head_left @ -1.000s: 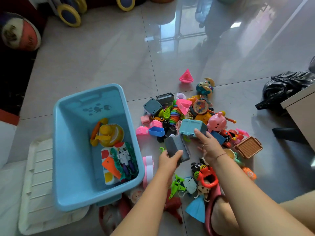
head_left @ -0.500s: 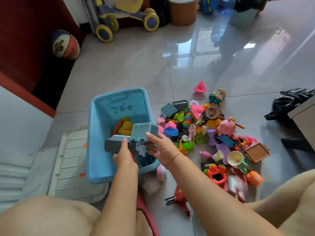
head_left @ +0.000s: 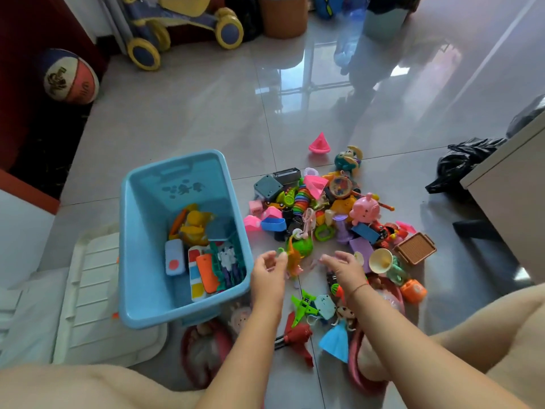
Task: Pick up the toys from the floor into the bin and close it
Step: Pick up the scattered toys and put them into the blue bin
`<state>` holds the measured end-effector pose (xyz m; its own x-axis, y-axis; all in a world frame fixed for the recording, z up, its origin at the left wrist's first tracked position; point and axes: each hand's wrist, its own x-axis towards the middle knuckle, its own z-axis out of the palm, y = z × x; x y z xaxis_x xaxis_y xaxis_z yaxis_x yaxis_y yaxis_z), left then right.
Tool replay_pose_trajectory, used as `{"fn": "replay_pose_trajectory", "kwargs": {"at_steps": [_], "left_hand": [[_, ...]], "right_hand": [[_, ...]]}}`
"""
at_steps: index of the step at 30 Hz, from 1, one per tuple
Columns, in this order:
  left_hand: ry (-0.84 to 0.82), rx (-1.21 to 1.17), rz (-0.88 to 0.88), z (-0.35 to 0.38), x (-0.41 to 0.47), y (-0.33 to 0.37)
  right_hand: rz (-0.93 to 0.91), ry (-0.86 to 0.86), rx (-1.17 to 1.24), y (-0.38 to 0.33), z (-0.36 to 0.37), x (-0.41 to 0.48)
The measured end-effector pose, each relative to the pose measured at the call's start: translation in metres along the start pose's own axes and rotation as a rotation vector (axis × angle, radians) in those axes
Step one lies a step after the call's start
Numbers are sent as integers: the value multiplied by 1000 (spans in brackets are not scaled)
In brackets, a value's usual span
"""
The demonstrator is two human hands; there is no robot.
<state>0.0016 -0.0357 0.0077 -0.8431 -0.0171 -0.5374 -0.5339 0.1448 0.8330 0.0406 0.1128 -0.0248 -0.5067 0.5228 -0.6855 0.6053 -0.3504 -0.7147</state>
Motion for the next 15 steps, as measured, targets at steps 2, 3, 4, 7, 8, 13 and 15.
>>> {"fn": "replay_pose_trajectory", "kwargs": {"at_steps": [2, 3, 4, 7, 8, 13, 15], "left_hand": [[-90, 90, -45, 13, -1, -24], [-122, 136, -97, 16, 0, -39], [-144, 176, -161, 18, 1, -54], [-177, 285, -368, 11, 2, -93], [-178, 325, -414, 8, 4, -103], [-204, 426, -458, 4, 17, -121], [-244, 513, -423, 9, 25, -122]], "right_hand": [[30, 134, -109, 19, -25, 9], [57, 199, -168, 28, -34, 12], [80, 259, -234, 37, -41, 15], [100, 344, -375, 51, -51, 18], [94, 332, -400, 54, -51, 20], [92, 248, -472, 58, -39, 36], [100, 239, -526, 58, -36, 40]]}}
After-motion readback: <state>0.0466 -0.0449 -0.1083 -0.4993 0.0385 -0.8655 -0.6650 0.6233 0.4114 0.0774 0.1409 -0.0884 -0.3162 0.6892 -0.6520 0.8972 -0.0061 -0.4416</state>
